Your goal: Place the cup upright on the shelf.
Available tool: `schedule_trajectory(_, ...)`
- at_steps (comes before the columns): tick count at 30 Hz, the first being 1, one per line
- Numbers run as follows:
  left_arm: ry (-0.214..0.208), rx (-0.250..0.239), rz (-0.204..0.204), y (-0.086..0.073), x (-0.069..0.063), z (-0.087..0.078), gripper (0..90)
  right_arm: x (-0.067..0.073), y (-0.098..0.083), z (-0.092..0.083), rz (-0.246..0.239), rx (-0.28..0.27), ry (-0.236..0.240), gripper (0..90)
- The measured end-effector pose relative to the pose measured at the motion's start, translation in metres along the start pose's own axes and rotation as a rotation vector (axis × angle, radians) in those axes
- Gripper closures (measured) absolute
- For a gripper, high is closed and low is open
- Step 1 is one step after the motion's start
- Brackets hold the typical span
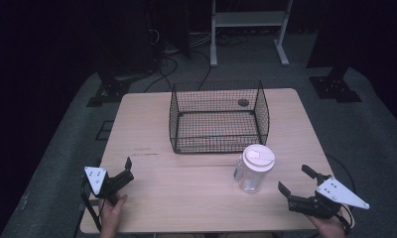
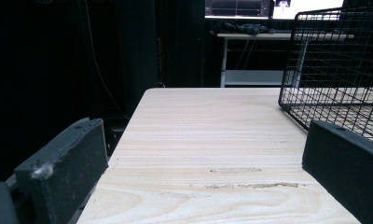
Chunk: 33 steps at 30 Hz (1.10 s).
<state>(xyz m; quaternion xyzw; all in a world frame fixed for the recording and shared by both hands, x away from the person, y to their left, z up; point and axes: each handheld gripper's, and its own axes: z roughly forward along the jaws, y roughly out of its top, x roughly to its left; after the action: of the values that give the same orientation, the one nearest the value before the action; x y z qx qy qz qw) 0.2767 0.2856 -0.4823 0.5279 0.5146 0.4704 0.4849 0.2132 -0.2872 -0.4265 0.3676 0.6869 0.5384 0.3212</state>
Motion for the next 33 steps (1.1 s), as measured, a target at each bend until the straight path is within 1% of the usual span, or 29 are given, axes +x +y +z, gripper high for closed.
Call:
schedule_trajectory(1,0.0,0.0,0.0,0.0,0.0,0.0,0.0,0.003,0.002,0.001,-0.003,-0.001,0.014,5.7)
schedule_trajectory(2,0.0,0.0,0.001,0.0,0.0,0.0,0.0,0.003,0.002,0.001,-0.003,-0.001,0.014,5.7)
schedule_trajectory(3,0.0,0.0,0.001,0.0,0.0,0.0,0.0,0.006,0.006,0.003,-0.013,0.0,0.035,5.7)
schedule_trajectory(4,0.0,0.0,0.002,0.0,0.0,0.0,0.0,0.008,0.008,0.004,-0.023,0.001,0.047,5.7)
schedule_trajectory(6,0.0,0.0,0.002,0.0,0.0,0.0,0.0,0.012,0.012,0.008,-0.033,0.001,0.072,2.6)
schedule_trajectory(7,0.0,-0.001,0.002,0.0,0.0,0.0,0.0,0.014,0.014,0.009,-0.042,0.003,0.082,2.5)
schedule_trajectory(9,-0.001,-0.001,0.001,0.0,0.0,0.0,0.0,0.017,0.018,0.013,-0.064,0.007,0.087,2.5)
schedule_trajectory(12,-0.001,-0.001,0.001,0.0,0.0,0.0,0.0,0.019,0.021,0.017,-0.082,0.015,0.097,2.5)
schedule_trajectory(19,-0.001,-0.001,0.001,0.0,0.0,0.0,0.0,0.023,0.025,0.03,-0.087,0.027,0.129,1.6)
schedule_trajectory(20,-0.002,-0.001,0.001,0.0,0.0,0.0,0.0,0.024,0.026,0.033,-0.09,0.029,0.131,0.0)
schedule_trajectory(25,-0.003,-0.001,0.003,0.0,0.0,0.0,0.0,0.024,0.027,0.042,-0.082,0.029,0.135,0.0)
schedule_trajectory(28,-0.002,-0.001,0.003,0.0,0.0,0.0,0.0,0.025,0.027,0.047,-0.09,0.036,0.127,0.0)
schedule_trajectory(33,-0.003,-0.002,0.004,0.0,0.0,0.0,0.0,0.024,0.028,0.054,-0.074,0.035,0.122,0.0)
